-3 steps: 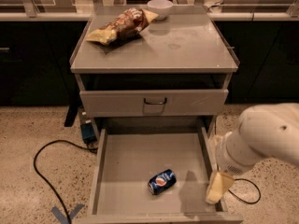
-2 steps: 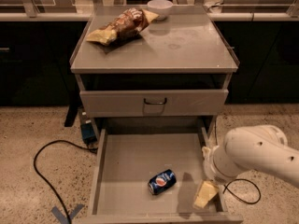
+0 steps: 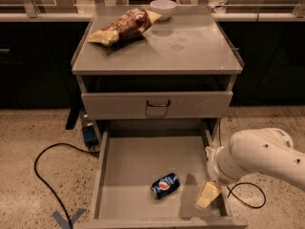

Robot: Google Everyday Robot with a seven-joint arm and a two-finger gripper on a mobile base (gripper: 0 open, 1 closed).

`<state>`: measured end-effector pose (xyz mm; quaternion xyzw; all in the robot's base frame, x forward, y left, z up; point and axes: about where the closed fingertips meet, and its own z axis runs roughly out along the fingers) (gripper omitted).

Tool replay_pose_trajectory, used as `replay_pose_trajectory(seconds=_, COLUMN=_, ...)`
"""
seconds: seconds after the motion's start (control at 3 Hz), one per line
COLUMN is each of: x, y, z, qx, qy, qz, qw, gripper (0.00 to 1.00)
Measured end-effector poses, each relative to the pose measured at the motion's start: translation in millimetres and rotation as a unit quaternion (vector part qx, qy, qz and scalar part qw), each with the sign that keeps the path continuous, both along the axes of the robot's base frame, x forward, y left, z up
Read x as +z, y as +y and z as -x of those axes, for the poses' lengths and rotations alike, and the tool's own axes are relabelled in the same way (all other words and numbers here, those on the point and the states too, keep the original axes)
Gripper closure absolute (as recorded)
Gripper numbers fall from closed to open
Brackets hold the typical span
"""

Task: Pick pepsi can from middle drawer and place on counter

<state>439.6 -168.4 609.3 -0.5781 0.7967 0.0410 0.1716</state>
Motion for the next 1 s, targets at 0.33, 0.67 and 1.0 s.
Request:
replay_pose_trajectory(seconds=0.33, x=-12.5, y=6.9, z=-1.2, qx=0.008, qy=0.0, qz=-0.014, qw=0.9999, gripper=0.0)
replay_pose_trajectory(seconds=0.67, x=-33.5, y=25.1, z=-10.4, qx=0.02, qy=-0.009, qz=-0.049, qw=0.9985, gripper=0.0)
replay_pose_trajectory(seconds=1.0, x=-59.0, y=50.2, z=-27.0, qx=0.032, qy=-0.016, qz=-0.079, qw=0.9963, gripper=0.0)
